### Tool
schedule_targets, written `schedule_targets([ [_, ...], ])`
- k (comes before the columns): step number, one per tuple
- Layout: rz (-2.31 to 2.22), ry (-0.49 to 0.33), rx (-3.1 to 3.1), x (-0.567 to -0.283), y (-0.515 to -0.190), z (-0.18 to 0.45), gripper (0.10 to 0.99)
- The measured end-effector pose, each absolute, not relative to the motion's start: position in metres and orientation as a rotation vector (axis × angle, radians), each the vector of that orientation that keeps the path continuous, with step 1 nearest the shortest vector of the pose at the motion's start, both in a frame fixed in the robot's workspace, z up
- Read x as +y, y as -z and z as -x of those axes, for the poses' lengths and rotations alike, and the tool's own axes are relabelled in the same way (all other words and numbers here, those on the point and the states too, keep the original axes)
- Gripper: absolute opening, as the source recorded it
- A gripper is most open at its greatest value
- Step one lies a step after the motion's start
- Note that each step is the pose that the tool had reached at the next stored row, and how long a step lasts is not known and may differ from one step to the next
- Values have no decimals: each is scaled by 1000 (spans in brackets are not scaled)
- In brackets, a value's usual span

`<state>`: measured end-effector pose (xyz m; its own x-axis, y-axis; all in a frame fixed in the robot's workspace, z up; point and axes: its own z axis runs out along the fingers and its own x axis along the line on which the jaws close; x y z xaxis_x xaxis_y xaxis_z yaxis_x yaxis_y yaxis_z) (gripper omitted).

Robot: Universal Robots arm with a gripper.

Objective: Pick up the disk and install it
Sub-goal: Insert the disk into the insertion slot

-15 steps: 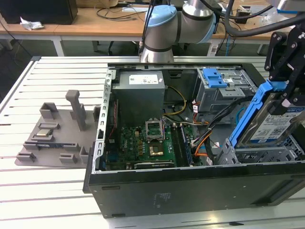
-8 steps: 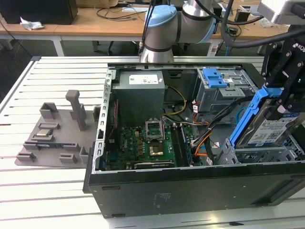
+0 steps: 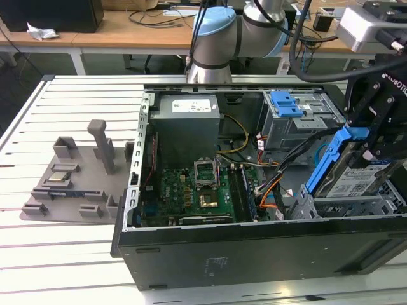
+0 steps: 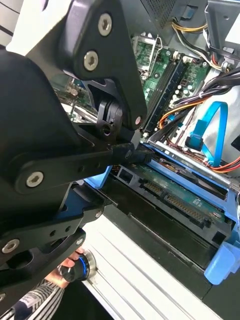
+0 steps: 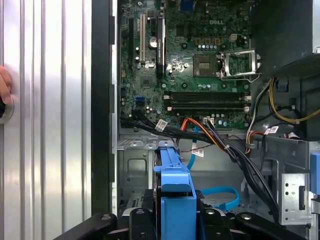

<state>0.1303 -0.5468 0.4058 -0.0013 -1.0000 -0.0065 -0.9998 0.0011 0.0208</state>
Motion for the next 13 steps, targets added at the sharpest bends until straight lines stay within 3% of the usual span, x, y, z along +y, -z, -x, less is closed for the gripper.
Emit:
schedule_targets([
  [13, -2213, 30, -2216, -547, -391, -130, 369],
])
